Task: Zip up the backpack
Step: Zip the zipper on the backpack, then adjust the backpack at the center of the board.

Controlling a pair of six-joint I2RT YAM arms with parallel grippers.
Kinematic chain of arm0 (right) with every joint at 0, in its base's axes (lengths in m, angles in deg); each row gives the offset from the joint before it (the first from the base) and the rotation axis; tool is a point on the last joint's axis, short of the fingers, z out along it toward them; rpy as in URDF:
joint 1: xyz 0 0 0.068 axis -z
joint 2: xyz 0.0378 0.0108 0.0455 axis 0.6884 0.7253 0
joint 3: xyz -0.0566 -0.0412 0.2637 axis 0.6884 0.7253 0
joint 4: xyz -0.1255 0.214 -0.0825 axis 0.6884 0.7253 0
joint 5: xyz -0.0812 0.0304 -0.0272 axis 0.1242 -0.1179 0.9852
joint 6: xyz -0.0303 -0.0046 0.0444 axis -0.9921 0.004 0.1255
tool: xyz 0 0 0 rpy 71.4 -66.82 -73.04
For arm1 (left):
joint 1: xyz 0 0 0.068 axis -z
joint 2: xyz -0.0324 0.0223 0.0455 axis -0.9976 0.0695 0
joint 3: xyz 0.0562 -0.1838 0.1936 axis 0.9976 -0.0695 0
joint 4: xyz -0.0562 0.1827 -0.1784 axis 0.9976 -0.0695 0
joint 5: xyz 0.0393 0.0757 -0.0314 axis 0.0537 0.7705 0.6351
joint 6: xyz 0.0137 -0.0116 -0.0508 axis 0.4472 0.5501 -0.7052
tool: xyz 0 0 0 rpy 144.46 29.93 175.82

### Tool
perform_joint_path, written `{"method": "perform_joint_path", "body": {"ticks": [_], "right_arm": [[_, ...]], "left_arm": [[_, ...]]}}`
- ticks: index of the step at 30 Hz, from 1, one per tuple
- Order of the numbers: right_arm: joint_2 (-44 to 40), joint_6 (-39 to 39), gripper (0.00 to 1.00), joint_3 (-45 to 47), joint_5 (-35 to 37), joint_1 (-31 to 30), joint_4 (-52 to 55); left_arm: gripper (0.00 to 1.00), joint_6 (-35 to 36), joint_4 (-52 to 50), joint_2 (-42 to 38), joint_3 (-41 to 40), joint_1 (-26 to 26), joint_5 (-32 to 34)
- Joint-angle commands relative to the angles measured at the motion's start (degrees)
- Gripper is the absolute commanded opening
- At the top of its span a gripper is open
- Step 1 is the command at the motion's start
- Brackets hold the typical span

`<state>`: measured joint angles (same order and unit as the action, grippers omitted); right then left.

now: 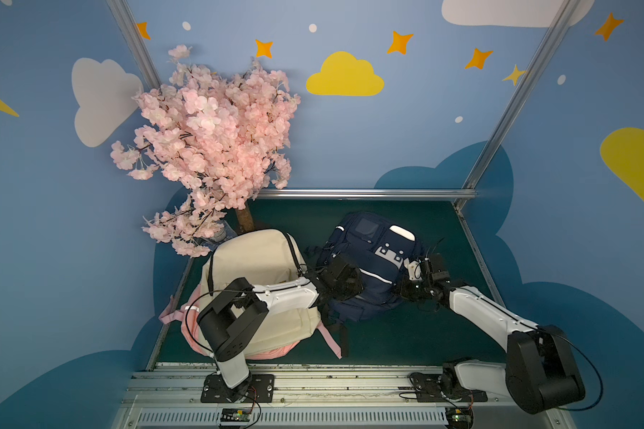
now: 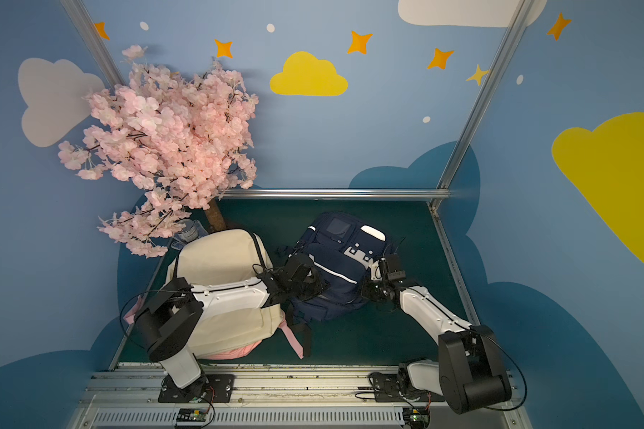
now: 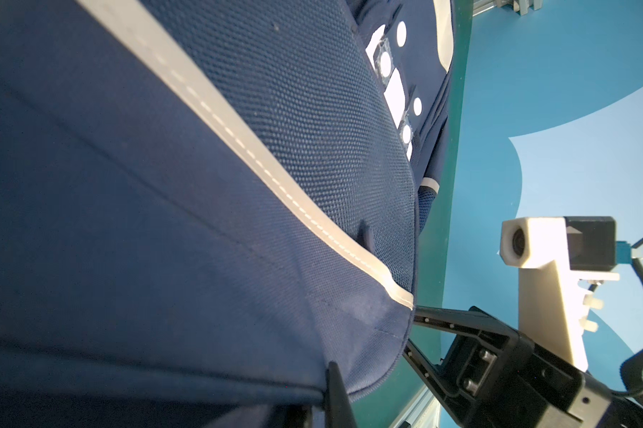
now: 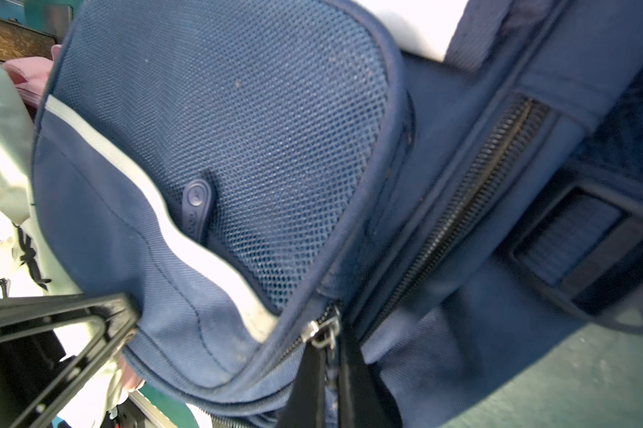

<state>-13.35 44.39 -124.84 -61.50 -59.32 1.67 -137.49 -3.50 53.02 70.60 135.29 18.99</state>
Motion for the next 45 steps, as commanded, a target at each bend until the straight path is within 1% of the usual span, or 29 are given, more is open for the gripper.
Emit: {"method": "perform_joint_path", "body": {"ticks": [1,3,5,6,7,9,11,13,15,19,23,25,28,29,32,35,38,41,45], "right_arm": [[-0.8,-0.7,0.00,-1.7,5.0,2.0,-1.3],[-1.0,0.4,0.00,-2.1,7.2,2.4,0.3],[-1.2,0.0,0.00,-2.5,7.0,2.9,1.0],[-1.3,-0.4,0.03,-2.7,6.4,3.0,1.3],[-1.6,-0.6,0.10,-2.8,5.7,3.0,1.6],[-3.0,-0.7,0.33,-2.9,3.6,2.8,2.8],[-5.5,-0.1,0.49,-2.8,3.0,2.6,5.1],[-8.8,0.5,0.60,-2.2,3.2,2.6,7.3],[-12.7,1.8,0.67,-1.4,4.2,2.8,9.4],[-19.3,6.8,0.68,5.2,5.7,2.7,9.1],[-24.8,10.9,0.68,10.3,9.1,2.7,8.7],[-26.8,12.1,0.68,11.6,9.5,2.7,8.6],[-28.0,14.4,0.69,12.5,7.5,2.3,7.6],[-27.9,15.2,0.68,12.7,6.4,1.8,7.0],[-26.5,18.6,0.68,12.9,4.7,-0.3,5.2],[-24.1,21.5,0.68,14.0,4.8,-3.8,1.5],[-20.7,24.2,0.68,14.4,5.3,-7.7,-2.9],[-16.3,25.2,0.68,14.0,5.3,-10.9,-6.8],[-10.2,25.0,0.67,12.9,3.9,-11.0,-10.4]], "left_arm": [[0.03,2.5,-5.3,1.2,0.6,0.8,-1.5],[0.03,2.8,-6.0,1.0,0.8,0.8,-1.2],[0.03,3.0,-6.2,0.9,0.8,0.8,-0.8],[0.03,3.0,-6.2,1.0,1.0,0.8,-0.8],[0.03,3.0,-6.2,1.3,1.2,0.8,-0.9],[0.03,3.1,-6.1,2.6,2.4,0.8,-1.7],[0.03,3.0,-5.9,4.2,4.1,1.1,-2.3],[0.04,3.3,-5.9,6.2,6.5,1.8,-3.1],[0.12,3.9,-5.9,8.5,9.7,2.5,-5.3],[0.27,6.1,-6.4,9.7,12.9,3.0,-7.9],[0.46,11.8,-12.1,6.6,14.3,1.9,-7.3],[0.54,15.0,-16.0,4.5,14.4,0.0,-5.9],[0.62,20.2,-22.2,2.4,15.9,-4.4,-4.2],[0.66,22.6,-24.0,2.6,17.1,-6.0,-3.5],[0.72,28.5,-30.9,5.2,22.9,-10.5,-0.6],[0.75,31.1,-34.8,9.5,27.7,-14.7,0.8],[0.74,31.7,-36.5,13.9,30.8,-17.2,0.0],[0.74,31.5,-36.6,16.5,31.0,-17.4,-1.1],[0.72,30.1,-34.5,17.0,27.5,-15.3,-2.4]]}}
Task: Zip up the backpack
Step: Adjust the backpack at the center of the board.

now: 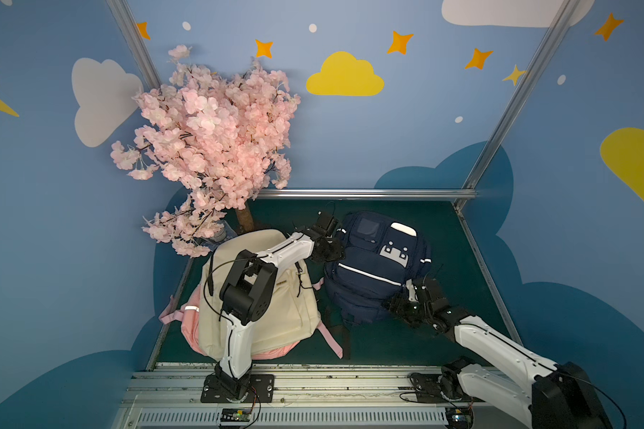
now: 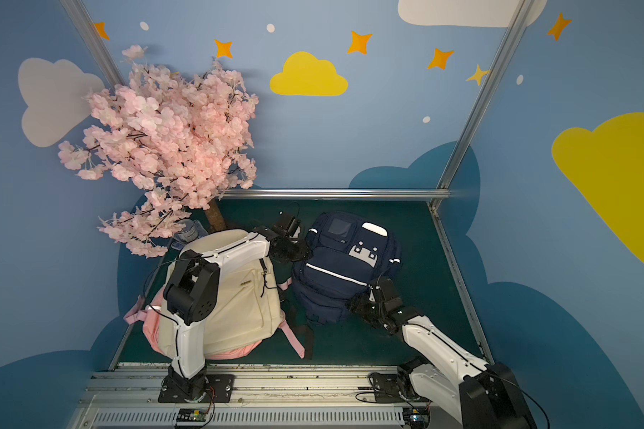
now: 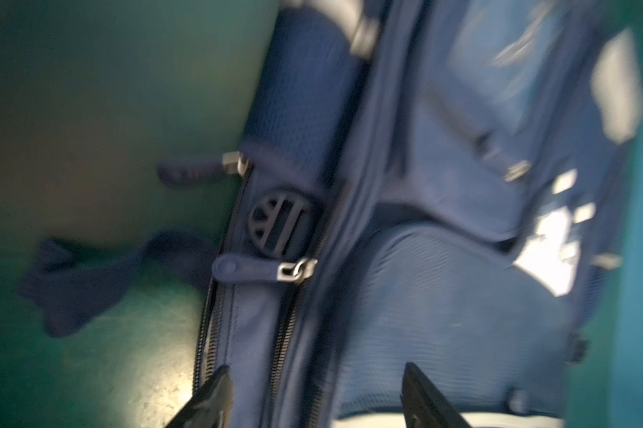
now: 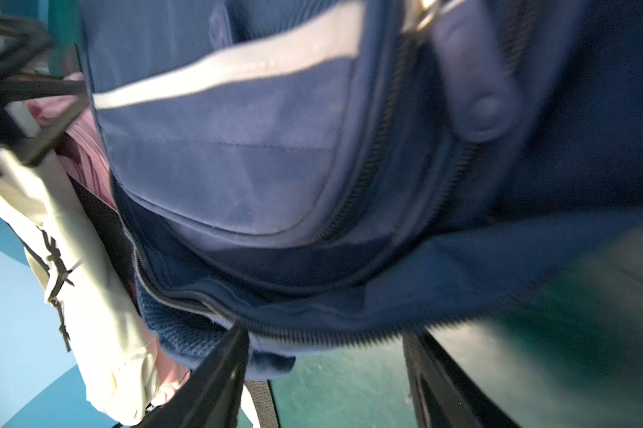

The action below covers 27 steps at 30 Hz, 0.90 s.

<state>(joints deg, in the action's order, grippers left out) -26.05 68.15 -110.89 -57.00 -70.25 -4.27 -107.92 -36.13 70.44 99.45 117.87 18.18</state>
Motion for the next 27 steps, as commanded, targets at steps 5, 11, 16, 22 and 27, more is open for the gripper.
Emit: {"method": "perform_joint_path", "body": {"ticks": [5,11,16,22,27], "right_arm": [[7.2,-1.4,0.62,-3.4,0.9,4.5,-2.9],[7.7,-10.2,0.62,-9.6,8.6,13.1,7.6],[4.4,-15.8,0.66,-14.0,13.3,20.2,14.0],[-3.8,-21.6,0.74,-17.8,17.4,22.0,20.8],[-8.9,-23.4,0.81,-15.7,15.2,20.8,22.2]], "left_arm": [[0.66,-2.1,1.4,-0.5,-6.0,6.4,-3.0],[0.58,-7.4,8.3,0.5,-7.5,14.9,-6.7],[0.58,-9.9,8.3,2.1,-1.6,21.6,-8.9],[0.66,-8.7,4.7,-2.8,0.8,22.0,-7.9],[0.72,-5.6,-0.9,-8.3,-0.7,16.1,-2.3]]}}
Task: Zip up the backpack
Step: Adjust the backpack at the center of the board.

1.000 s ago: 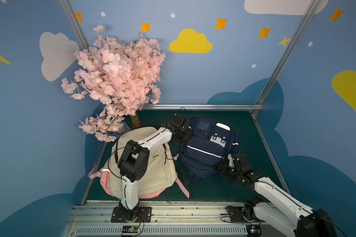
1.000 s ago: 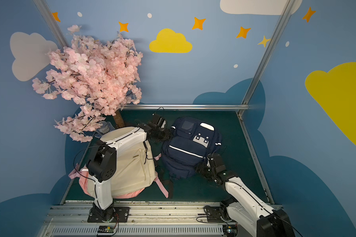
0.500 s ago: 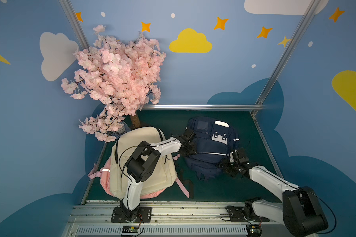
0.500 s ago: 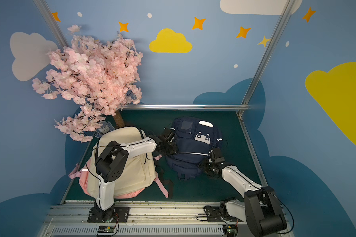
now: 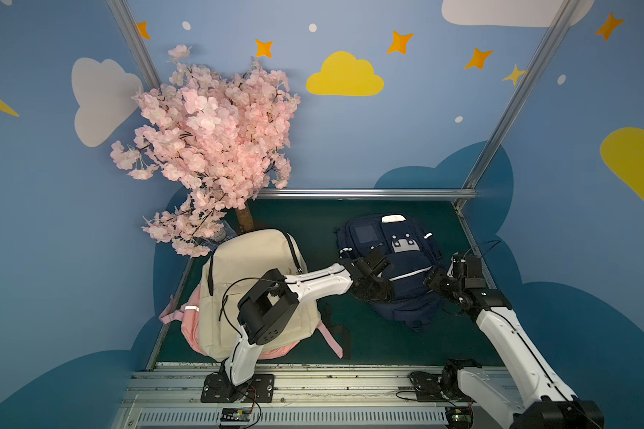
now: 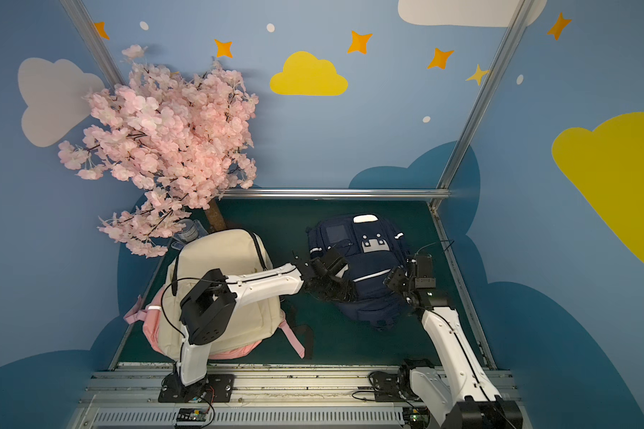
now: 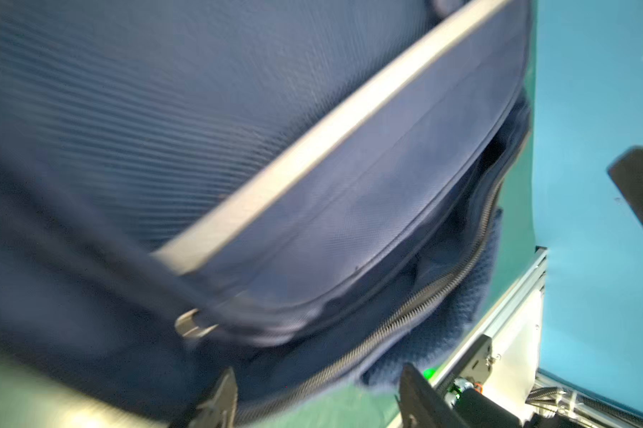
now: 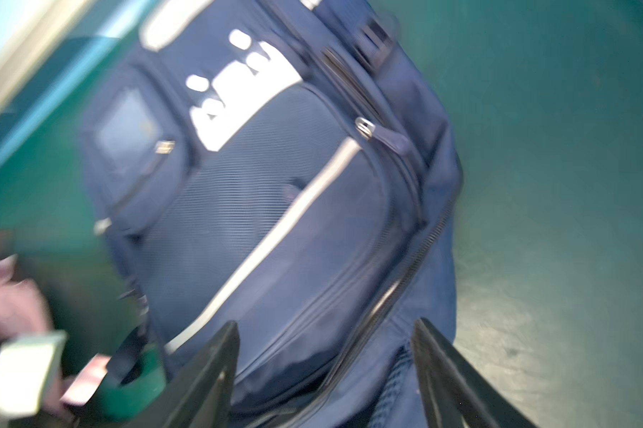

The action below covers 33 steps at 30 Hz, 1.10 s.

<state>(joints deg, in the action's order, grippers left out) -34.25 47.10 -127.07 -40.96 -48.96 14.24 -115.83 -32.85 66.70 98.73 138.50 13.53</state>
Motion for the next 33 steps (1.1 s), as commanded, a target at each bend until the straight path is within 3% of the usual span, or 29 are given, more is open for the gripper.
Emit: {"method": "perform_joint_path", "body": {"ticks": [1,5,7,13,18,23,29,33], "right_arm": [[-0.9,-2.0,0.82,0.8,-1.3,-0.8,4.4],[-1.1,2.5,0.81,3.5,-8.7,-2.7,4.8],[-1.6,4.9,0.80,5.4,-11.6,-6.4,2.1],[-0.4,12.5,0.69,8.2,-12.2,-17.9,-3.6],[4.4,15.4,0.66,11.3,-12.2,-22.2,-9.4],[9.2,14.8,0.66,12.2,-10.5,-20.9,-12.2],[12.0,9.4,0.66,10.5,-6.2,-12.1,-11.1],[14.7,5.7,0.72,7.1,-3.2,-6.2,-9.9]], "left_arm": [[0.73,2.9,-4.4,-5.0,-0.2,-6.1,2.1],[0.74,4.9,-5.5,-4.0,1.0,-12.0,1.6],[0.74,5.8,-5.8,-1.5,3.2,-14.8,0.4],[0.74,7.3,-6.2,7.8,11.3,-20.3,-2.0],[0.74,9.0,-6.0,14.9,17.5,-21.6,-2.4],[0.67,9.0,-6.2,18.1,18.2,-21.2,-5.0],[0.40,7.8,-1.7,14.6,9.0,-17.7,-4.8],[0.26,4.4,3.1,9.8,0.0,-13.1,-3.2]]}}
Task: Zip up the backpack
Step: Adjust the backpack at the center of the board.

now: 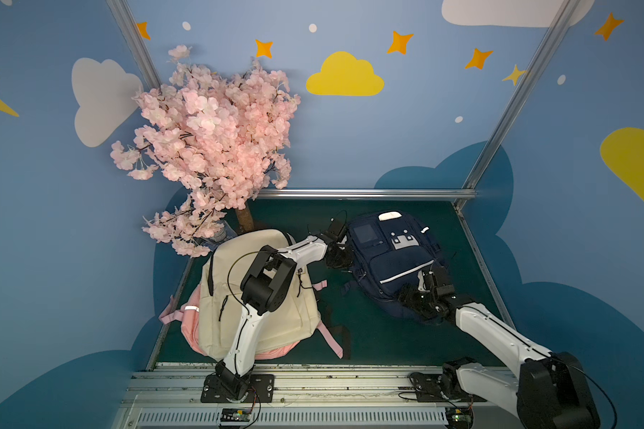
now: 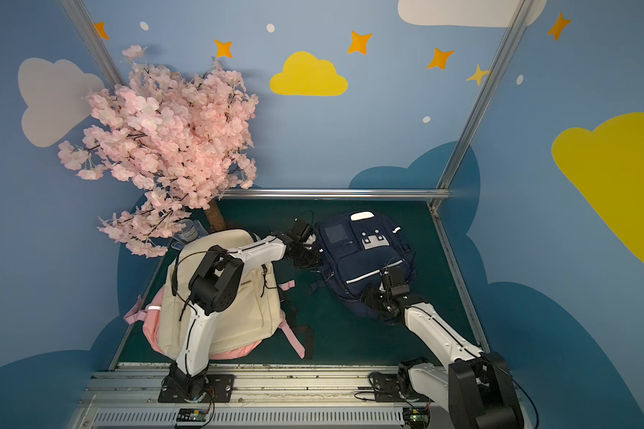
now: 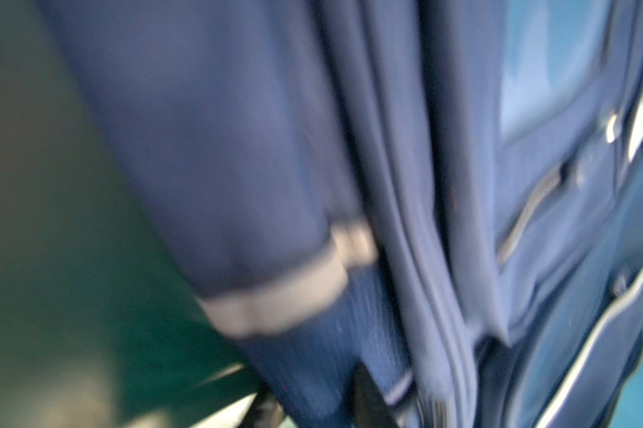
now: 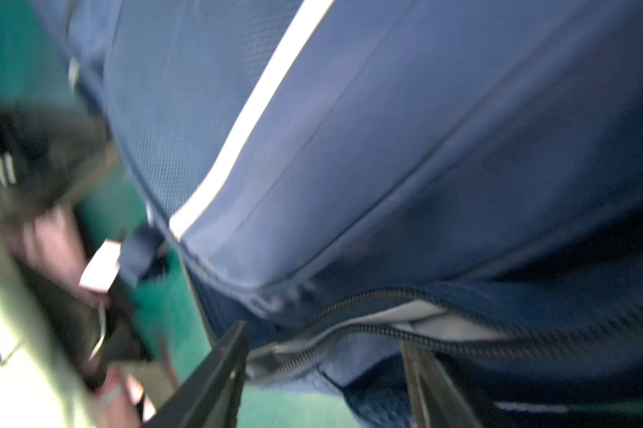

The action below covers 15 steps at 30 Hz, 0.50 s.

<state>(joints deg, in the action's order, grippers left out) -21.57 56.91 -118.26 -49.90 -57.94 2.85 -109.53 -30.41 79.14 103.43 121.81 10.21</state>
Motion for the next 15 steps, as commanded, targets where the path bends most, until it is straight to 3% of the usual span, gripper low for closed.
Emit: {"method": "perform_joint_path", "body": {"ticks": [1,4,10,15], "right_arm": [[3.0,-4.6,0.73,-2.5,5.8,4.4,1.4],[6.1,-6.2,0.74,-5.2,4.5,8.0,1.4],[9.5,-9.3,0.76,-11.9,3.2,13.4,7.1],[7.8,-12.8,0.76,-14.6,0.7,14.8,12.9]], "left_arm": [[0.24,-3.3,2.7,-3.9,-7.4,4.9,0.1],[0.16,-7.3,8.5,-7.1,-13.8,9.2,1.9],[0.14,-11.0,13.6,-10.5,-16.9,16.7,0.9],[0.34,-10.7,11.0,-16.8,-18.2,14.6,4.1]]}}
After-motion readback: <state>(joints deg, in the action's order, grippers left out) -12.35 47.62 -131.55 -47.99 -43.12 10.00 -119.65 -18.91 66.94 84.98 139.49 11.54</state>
